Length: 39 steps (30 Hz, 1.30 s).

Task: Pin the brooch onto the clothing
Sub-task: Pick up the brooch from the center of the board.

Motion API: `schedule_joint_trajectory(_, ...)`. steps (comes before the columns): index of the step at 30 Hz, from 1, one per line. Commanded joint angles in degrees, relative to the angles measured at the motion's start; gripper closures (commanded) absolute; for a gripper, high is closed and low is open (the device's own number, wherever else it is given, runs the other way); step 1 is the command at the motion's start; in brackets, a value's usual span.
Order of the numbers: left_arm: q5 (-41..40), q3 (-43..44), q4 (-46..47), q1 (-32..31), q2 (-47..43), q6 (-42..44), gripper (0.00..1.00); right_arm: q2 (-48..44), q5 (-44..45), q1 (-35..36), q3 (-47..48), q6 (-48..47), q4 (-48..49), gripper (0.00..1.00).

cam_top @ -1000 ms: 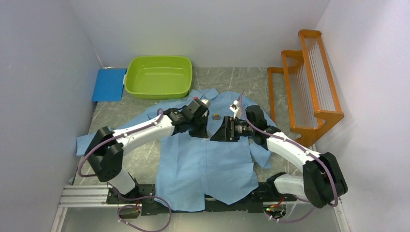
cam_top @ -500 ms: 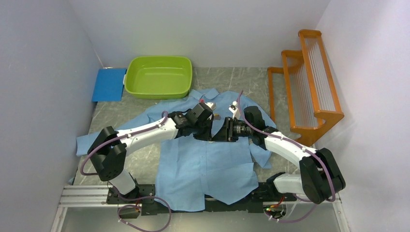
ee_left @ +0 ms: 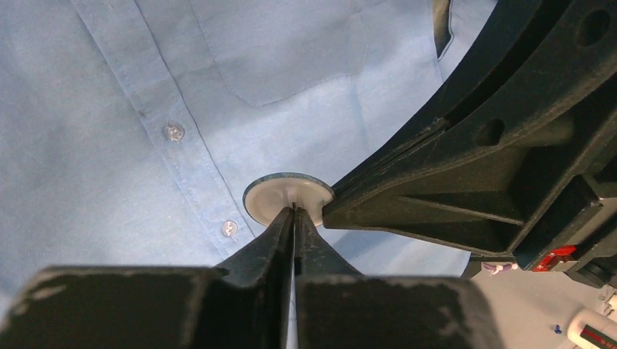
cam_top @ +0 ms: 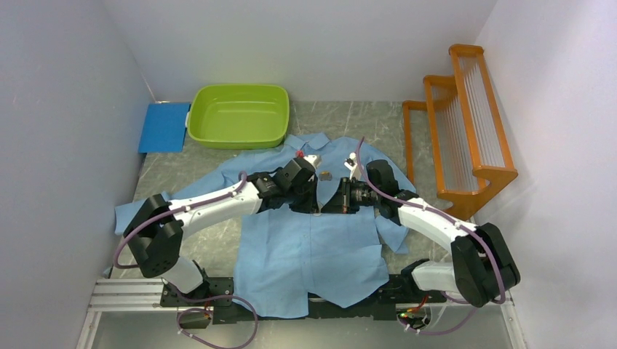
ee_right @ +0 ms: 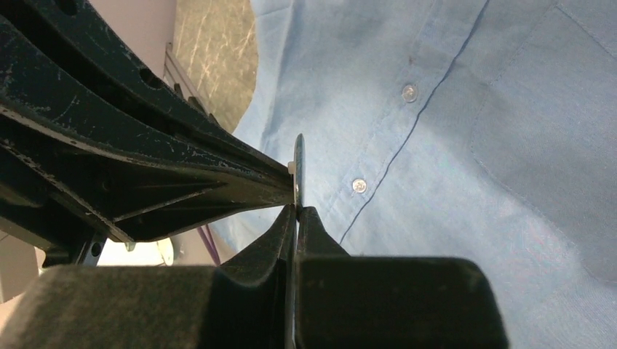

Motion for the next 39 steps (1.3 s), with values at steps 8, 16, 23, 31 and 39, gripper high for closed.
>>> schedule_joint_trajectory(8,-2.2,-3.6,2.7,0.4,-7.7,-2.4,0.31,-3.1,3.5,0.1,2.7,-3.1,-0.9,1.00)
schedule_joint_trajectory(16,5.2,-8.1,4.9,8.1,-12.5,-2.4,0.26,-3.8,2.6,0.0,4.7,-6.2,-1.7,1.00)
schedule_joint_trajectory(23,21.9,-19.3,17.9,19.2,-18.9,-6.5,0.29,-5.1,-0.8,0.1,5.4,-6.4,-0.4,1.00)
schedule_joint_trajectory(31,33.1,-29.4,31.0,26.3,-27.5,-12.0,0.31,-7.7,-4.8,0.1,6.0,-6.1,2.4,1.00)
schedule_joint_trajectory(39,40.3,-32.2,40.1,26.9,-29.3,-13.5,0.36,-8.2,-10.9,0.5,5.1,-2.8,10.6,1.00)
